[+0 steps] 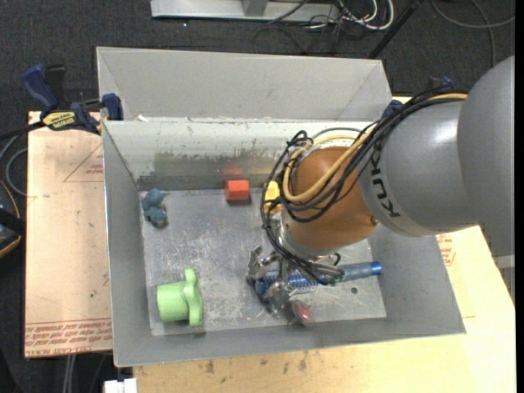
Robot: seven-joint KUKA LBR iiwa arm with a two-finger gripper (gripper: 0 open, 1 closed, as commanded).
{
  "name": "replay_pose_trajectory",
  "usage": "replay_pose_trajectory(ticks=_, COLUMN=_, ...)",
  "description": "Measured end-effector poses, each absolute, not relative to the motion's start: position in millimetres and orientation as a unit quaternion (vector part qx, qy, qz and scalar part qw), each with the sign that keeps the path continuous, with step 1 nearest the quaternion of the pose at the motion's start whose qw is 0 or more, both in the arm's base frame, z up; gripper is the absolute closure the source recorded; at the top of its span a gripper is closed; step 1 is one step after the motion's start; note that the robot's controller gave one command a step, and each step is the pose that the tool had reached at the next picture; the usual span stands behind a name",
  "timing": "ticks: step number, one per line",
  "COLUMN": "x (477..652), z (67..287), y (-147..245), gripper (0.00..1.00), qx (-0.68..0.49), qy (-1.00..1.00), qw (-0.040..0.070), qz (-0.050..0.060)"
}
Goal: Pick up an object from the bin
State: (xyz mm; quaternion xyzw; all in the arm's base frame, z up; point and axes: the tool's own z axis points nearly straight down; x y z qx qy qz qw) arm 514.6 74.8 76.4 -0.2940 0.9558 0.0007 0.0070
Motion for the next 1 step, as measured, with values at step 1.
replay_pose_trajectory(ticks=1, x=532.3, z=280.1, y=80.6, gripper=1.0, qx=-0.275, qy=0.961, qw=0.005, qz=0.0)
